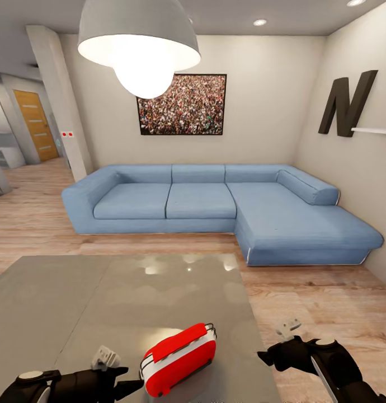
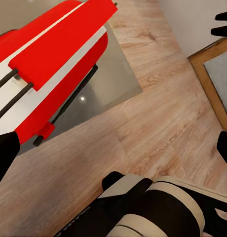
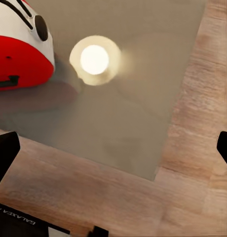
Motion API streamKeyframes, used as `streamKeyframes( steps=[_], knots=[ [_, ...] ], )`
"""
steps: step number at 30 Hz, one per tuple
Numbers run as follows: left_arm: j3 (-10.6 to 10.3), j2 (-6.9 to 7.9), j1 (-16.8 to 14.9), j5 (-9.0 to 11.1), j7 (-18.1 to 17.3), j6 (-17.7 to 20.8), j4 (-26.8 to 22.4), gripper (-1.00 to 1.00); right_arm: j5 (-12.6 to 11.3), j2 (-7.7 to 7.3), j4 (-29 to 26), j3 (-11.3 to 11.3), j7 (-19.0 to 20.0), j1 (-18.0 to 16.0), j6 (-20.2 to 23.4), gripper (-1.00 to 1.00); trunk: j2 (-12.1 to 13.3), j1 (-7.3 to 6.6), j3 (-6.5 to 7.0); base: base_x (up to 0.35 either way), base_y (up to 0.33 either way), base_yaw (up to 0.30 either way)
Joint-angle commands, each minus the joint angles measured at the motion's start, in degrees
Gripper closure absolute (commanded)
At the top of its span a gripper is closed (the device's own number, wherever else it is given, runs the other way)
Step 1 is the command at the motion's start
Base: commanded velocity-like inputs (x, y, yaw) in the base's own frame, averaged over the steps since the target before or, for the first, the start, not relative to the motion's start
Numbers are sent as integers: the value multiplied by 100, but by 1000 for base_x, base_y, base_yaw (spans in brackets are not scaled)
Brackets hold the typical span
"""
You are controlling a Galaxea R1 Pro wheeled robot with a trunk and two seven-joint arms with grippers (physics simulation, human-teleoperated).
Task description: Turn on the radio receiver that's on the table in the living room.
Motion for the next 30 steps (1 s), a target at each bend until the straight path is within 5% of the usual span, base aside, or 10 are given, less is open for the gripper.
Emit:
streamKeyframes(
  steps=[1,30],
  knots=[
    [-1,1,0,2,-2,-2,-1,-100,-1,0,-7,-33,1,-2,1,-100,0,0,-9,0,0,-118],
    [11,36,0,18,-14,0,-8,-100,25,8,-24,-81,-14,-1,49,-100,0,0,-187,0,0,-61]
  ],
)
